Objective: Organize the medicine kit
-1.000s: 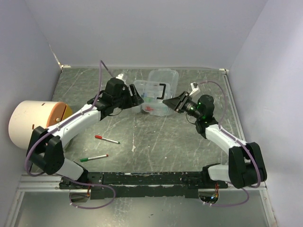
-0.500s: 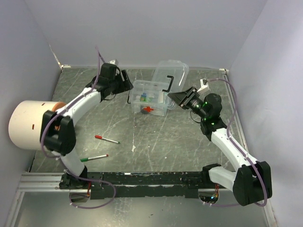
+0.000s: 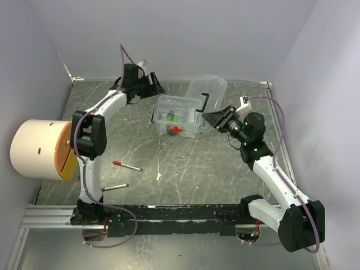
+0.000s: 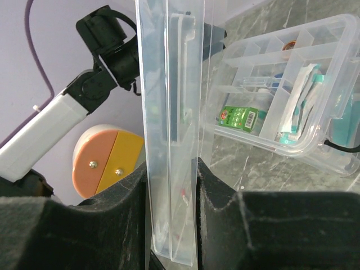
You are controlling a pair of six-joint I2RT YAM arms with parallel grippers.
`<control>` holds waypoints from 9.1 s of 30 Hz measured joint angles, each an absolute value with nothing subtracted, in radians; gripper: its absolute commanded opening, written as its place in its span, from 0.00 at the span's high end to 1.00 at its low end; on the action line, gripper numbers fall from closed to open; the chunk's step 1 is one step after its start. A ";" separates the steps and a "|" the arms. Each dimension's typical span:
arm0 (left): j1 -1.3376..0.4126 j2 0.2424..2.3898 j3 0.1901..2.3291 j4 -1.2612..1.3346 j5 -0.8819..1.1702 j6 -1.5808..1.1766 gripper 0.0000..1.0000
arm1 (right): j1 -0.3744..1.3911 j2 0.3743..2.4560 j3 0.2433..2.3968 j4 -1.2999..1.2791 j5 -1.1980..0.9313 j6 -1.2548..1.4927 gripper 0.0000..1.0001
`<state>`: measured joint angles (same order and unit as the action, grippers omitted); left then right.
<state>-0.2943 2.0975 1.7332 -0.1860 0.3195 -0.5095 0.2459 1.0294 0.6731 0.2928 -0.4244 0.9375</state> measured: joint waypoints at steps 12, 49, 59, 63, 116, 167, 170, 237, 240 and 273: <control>-0.294 2.206 1.743 -0.059 0.570 -0.526 0.41 | 0.246 0.995 0.673 0.262 -0.365 0.976 0.89; -0.301 1.545 1.183 -0.081 0.075 -0.724 0.24 | 0.536 1.280 0.696 0.486 0.067 1.299 0.89; -0.292 1.555 1.077 -0.039 0.127 -0.793 0.16 | 0.588 1.436 0.725 0.633 0.109 1.345 0.89; -0.292 1.568 1.058 -0.009 0.167 -0.829 0.16 | 0.589 1.445 0.693 0.686 0.146 1.346 0.89; -0.331 1.750 1.134 0.108 0.381 -0.789 0.29 | 0.572 0.937 0.570 -0.033 0.255 1.272 0.26; -0.331 1.776 1.237 -0.082 0.401 -0.666 0.27 | 0.197 1.451 1.013 -0.166 -0.313 0.421 0.64; -0.331 1.787 1.257 -0.100 0.414 -0.651 0.25 | 0.198 1.430 0.987 -0.183 -0.293 0.430 0.63; -0.392 1.714 1.098 -0.011 0.429 -0.742 0.30 | 0.173 1.280 0.620 0.154 -0.395 0.681 0.47; -0.393 1.714 1.098 -0.017 0.419 -0.739 0.25 | 0.174 1.275 0.620 0.138 -0.365 0.697 0.43; -0.595 1.502 1.328 -0.420 0.105 -0.408 0.15 | 0.041 1.071 0.423 0.154 -0.274 0.930 0.30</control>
<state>-0.5953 1.5017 1.3277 -0.4202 0.1051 -0.4076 0.0414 1.0710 0.4232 0.1535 -0.2741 0.9298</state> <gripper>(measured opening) 0.866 0.707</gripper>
